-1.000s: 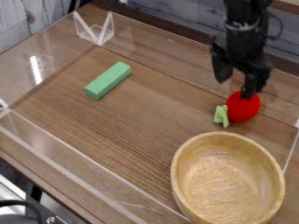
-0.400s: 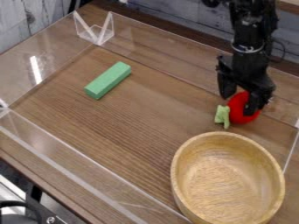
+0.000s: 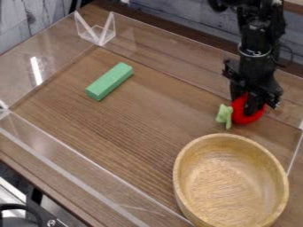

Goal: Move the red object to the left side of the table

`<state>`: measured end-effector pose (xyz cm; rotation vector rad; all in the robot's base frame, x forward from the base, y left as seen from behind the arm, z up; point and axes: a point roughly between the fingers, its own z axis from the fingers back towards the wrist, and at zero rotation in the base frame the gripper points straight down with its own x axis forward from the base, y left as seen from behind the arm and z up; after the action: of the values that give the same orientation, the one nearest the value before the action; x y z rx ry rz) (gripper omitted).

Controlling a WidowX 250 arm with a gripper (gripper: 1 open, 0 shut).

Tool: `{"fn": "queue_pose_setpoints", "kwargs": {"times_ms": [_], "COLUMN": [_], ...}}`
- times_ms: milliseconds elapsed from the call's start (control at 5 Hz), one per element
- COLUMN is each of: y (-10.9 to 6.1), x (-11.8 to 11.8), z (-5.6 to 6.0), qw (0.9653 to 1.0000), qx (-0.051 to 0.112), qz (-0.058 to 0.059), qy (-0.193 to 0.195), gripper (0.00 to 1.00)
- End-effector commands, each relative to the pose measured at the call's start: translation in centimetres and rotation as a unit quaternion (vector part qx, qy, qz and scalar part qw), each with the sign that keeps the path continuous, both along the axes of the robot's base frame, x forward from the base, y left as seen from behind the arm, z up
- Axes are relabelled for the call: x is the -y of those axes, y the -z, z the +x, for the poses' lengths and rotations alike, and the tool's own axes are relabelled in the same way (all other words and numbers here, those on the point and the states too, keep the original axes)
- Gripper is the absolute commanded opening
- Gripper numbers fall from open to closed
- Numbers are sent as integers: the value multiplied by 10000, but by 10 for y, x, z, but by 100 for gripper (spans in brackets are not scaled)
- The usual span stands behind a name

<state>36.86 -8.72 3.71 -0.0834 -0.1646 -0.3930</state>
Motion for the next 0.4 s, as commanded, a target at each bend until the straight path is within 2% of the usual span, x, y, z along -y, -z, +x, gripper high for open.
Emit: {"fn": "queue_pose_setpoints", "kwargs": {"times_ms": [0, 200], "y": [-48, -76], "x": [-10, -27], "z": [6, 3], "qw": [9980, 9951], "qx": [599, 870], "qz": [-148, -190], "qy": [-165, -428], "gripper": [0, 0]}}
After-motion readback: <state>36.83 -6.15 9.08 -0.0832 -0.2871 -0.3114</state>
